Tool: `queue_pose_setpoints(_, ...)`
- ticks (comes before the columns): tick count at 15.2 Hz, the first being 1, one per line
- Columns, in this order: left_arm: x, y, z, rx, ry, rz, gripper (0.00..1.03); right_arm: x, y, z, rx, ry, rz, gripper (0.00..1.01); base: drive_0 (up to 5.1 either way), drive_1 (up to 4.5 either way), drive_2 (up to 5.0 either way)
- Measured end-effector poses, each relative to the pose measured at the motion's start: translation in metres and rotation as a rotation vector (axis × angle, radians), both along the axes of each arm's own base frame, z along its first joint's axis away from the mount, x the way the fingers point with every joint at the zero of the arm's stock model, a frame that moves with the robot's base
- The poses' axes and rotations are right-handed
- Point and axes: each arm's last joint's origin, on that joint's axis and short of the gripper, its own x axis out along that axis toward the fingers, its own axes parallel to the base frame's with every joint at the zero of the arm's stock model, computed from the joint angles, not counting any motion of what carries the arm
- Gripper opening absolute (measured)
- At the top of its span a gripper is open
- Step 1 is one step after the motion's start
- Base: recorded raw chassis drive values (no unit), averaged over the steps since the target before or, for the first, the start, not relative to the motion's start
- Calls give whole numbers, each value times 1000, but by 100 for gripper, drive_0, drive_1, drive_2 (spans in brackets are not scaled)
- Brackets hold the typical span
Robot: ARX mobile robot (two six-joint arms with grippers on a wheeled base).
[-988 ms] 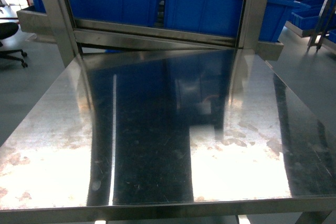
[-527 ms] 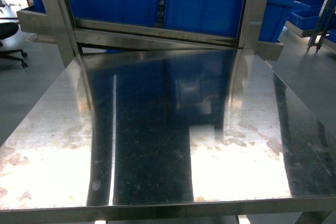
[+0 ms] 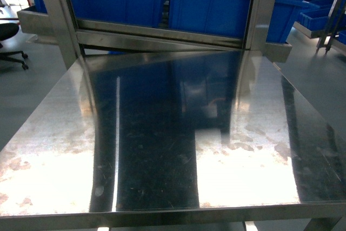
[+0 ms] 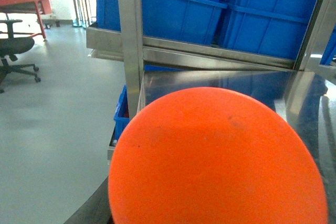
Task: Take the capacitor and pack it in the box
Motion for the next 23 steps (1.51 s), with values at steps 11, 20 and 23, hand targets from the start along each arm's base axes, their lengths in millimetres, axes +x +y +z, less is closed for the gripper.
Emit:
queue_pose_setpoints(11, 0, 0, 0, 0, 0, 0, 44, 0, 0, 0, 0, 0, 0, 98, 0, 0, 0)
queue_pose_setpoints(20, 0, 0, 0, 0, -2, 0, 44, 0, 0, 0, 0, -1, -1, 98, 0, 0, 0)
queue_pose_setpoints(23, 0, 0, 0, 3, -1, 0, 44, 0, 0, 0, 0, 0, 1, 98, 0, 0, 0)
